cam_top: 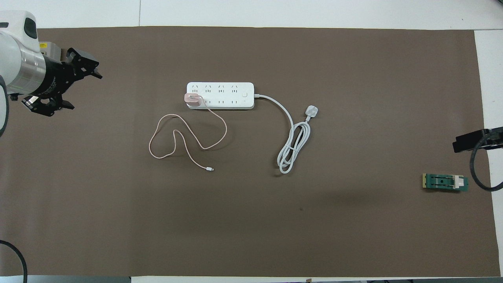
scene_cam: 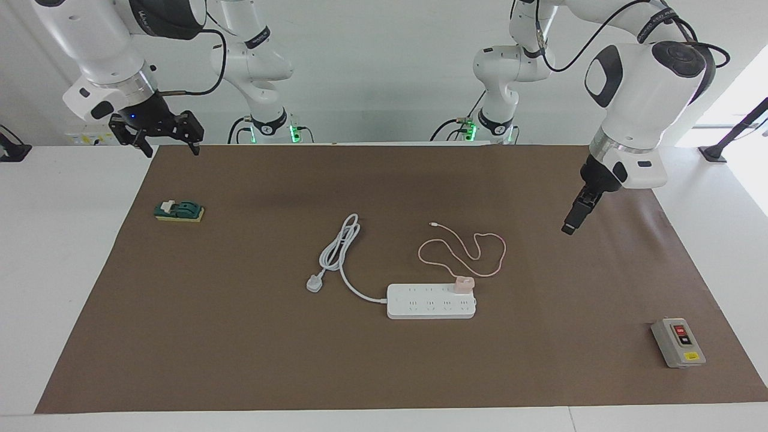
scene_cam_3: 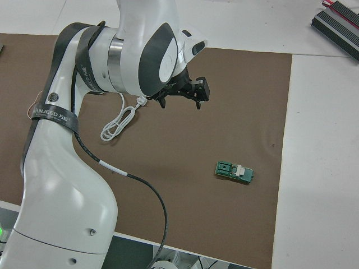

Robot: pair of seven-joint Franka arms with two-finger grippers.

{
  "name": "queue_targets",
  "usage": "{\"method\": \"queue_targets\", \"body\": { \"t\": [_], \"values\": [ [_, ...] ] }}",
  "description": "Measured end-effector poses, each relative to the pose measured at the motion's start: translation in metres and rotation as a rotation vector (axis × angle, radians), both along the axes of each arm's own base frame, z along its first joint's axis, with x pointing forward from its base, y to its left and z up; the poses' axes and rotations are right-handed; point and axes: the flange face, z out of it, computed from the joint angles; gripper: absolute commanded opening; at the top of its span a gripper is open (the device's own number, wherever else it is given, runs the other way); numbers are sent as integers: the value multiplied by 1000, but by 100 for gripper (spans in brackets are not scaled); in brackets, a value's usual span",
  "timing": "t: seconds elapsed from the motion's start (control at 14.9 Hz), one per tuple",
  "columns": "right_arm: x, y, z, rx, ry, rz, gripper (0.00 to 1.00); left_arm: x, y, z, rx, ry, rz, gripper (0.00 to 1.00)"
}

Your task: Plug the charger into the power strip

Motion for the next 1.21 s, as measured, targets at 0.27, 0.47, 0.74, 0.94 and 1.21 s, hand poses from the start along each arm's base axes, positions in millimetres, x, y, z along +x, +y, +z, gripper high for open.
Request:
{"method": "queue_targets", "body": {
  "t": [0.27,0.47,0.74,0.94,1.21],
  "values": [
    [0,0,0,0,0,0,100,-8,18,8,33,28,-233,100],
    [0,0,0,0,0,0,100,-30,45,40,53,38,-377,100],
    [0,0,0,0,0,0,100,-78,72,82,50,122,-507,100],
    [0,0,0,0,0,0,100,-84,69,83,41,163,-548,100],
    [0,0,0,0,0,0,100,-84,63,79,41,171,-623,100]
  ]
}}
